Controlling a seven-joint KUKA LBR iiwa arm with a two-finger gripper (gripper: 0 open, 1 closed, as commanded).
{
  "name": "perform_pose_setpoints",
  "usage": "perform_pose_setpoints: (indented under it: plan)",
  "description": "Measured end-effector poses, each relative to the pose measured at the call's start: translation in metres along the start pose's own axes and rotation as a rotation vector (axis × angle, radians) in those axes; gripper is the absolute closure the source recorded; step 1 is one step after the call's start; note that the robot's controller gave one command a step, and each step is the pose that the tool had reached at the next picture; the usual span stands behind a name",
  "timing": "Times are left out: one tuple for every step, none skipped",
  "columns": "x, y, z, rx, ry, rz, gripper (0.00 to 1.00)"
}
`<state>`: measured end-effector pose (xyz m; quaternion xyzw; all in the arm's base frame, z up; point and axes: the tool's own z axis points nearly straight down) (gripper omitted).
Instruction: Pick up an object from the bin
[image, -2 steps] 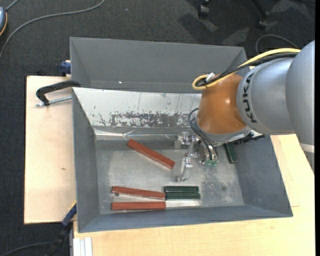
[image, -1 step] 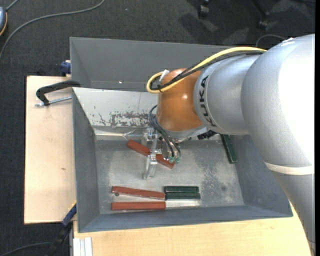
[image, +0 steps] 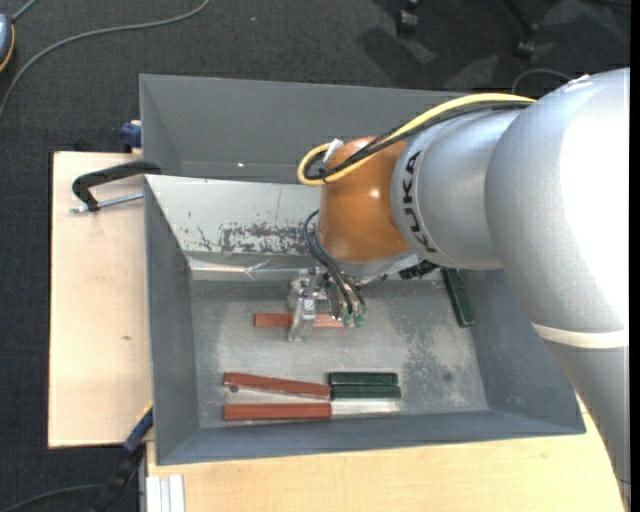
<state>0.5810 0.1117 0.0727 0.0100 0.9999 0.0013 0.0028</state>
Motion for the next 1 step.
perform_pose_setpoints:
  plan:
    - [0.0194, -0.0283, -0.1756, -0.001, -0.009, 0.070, 1.00]
